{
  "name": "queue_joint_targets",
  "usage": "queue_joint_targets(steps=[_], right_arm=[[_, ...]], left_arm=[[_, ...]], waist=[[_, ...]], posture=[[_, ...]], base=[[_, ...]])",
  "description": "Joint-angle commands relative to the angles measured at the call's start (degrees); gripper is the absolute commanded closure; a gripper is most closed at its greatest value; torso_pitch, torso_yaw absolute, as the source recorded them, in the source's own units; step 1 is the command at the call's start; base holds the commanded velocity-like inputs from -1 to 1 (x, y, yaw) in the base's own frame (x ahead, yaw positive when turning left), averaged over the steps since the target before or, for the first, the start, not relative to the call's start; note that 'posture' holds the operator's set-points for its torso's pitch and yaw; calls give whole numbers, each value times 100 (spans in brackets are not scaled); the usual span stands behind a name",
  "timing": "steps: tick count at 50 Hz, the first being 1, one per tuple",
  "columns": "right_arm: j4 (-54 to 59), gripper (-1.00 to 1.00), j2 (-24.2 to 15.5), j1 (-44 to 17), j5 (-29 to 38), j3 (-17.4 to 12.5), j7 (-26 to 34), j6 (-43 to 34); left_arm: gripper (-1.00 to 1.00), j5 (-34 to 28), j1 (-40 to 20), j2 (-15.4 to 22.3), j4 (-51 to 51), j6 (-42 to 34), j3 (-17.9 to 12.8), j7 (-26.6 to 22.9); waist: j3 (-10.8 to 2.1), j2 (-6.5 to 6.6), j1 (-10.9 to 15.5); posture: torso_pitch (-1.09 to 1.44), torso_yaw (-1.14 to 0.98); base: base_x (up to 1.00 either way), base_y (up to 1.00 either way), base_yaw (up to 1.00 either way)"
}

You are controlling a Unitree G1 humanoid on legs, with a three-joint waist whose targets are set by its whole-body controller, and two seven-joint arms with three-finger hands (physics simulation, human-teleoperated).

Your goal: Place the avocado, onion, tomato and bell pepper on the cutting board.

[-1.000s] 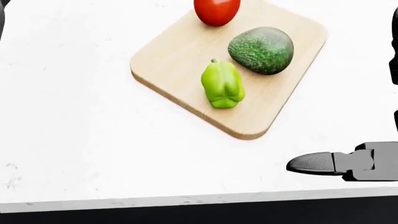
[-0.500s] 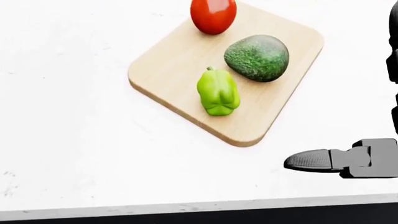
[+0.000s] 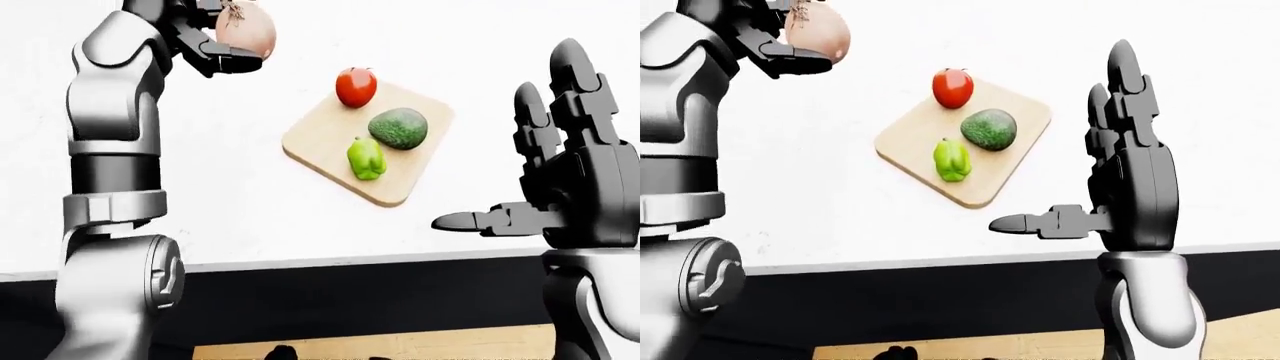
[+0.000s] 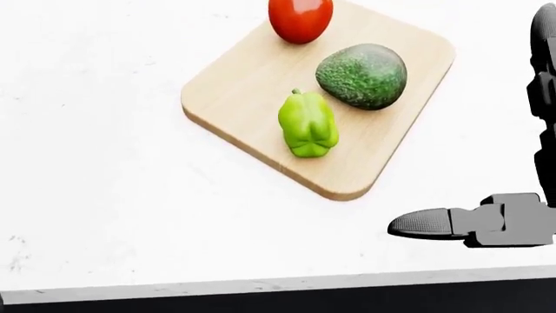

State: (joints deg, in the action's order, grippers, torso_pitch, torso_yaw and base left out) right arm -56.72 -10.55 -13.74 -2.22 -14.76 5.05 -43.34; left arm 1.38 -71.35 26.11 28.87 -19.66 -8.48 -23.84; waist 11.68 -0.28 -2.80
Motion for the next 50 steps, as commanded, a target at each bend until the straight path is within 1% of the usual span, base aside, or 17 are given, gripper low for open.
queue_joint_targets(steps=[1, 8, 12, 16, 18, 21, 22, 24, 26, 29, 37, 45, 47, 50], right_arm=[[-162, -100, -44, -102, 3, -47, -10, 142], [-124, -100, -52, -138, -15, -45, -8, 138], [-94, -100, -36, -103, 18, 8, -18, 194], [-85, -100, -25, -96, 51, 42, -14, 208], [-67, -100, -13, -91, 83, 71, -17, 232], [-50, -100, 7, -99, 91, 81, -17, 245], [-11, -100, 11, -91, 124, 110, -25, 285], [17, -100, 33, -77, 159, 151, -28, 326], [7, -100, 41, -70, 153, 127, -3, 324], [-18, -100, 43, -61, 130, 89, 18, 305], [-45, -100, 60, -3, 125, 58, 36, 330], [-80, -100, 48, 6, 95, 21, 31, 313], [-117, -100, 37, 11, 74, -24, 36, 284], [-92, -100, 45, 32, 77, -6, 27, 329]], left_arm=[[100, 105, -143, 60, -478, -145, -71, 41], [100, 203, 539, 8, -1843, -1019, -115, 18], [100, 180, 924, -144, -2281, -1148, -59, 9], [100, 98, 1197, -371, -2367, -1054, 18, 38], [100, 31, 1254, -497, -2290, -939, 45, 113], [100, 2, 1276, -563, -2238, -872, 55, 153], [100, -47, 1314, -671, -2154, -757, 116, 231], [100, -78, 1323, -759, -2098, -705, 140, 279], [100, -134, 1378, -852, -2036, -627, 194, 320], [100, -161, 1328, -927, -1919, -547, 174, 430], [100, -210, 1228, -1113, -1594, -319, 265, 650], [100, -271, 1190, -1373, -1240, -37, 412, 712], [100, -293, 1173, -1412, -1122, 45, 421, 718], [100, -298, 1160, -1485, -1025, 107, 445, 731]], waist=[[-196, 14, -4], [-195, 15, 0], [-194, 17, 10], [-214, 16, 31], [-221, 13, 40], [-226, 7, 47], [-226, 6, 45], [-216, -2, 43], [-221, -6, 44], [-228, -9, 49], [-238, -14, 42], [-248, -25, 46], [-252, -28, 52], [-257, -31, 52]], posture=[[29, -6], [29, -6], [29, -6], [29, -6], [29, -6], [29, -6], [29, -6], [29, -6], [29, -6], [29, -6], [29, -6], [29, -6], [29, -6], [29, -6]], base=[[0, 0, 0], [0, 0, 0], [0, 0, 0], [0, 0, 0], [0, 0, 0], [0, 0, 0], [0, 0, 0], [0, 0, 0], [0, 0, 0], [0, 0, 0], [0, 0, 0], [0, 0, 0], [0, 0, 0], [0, 0, 0]])
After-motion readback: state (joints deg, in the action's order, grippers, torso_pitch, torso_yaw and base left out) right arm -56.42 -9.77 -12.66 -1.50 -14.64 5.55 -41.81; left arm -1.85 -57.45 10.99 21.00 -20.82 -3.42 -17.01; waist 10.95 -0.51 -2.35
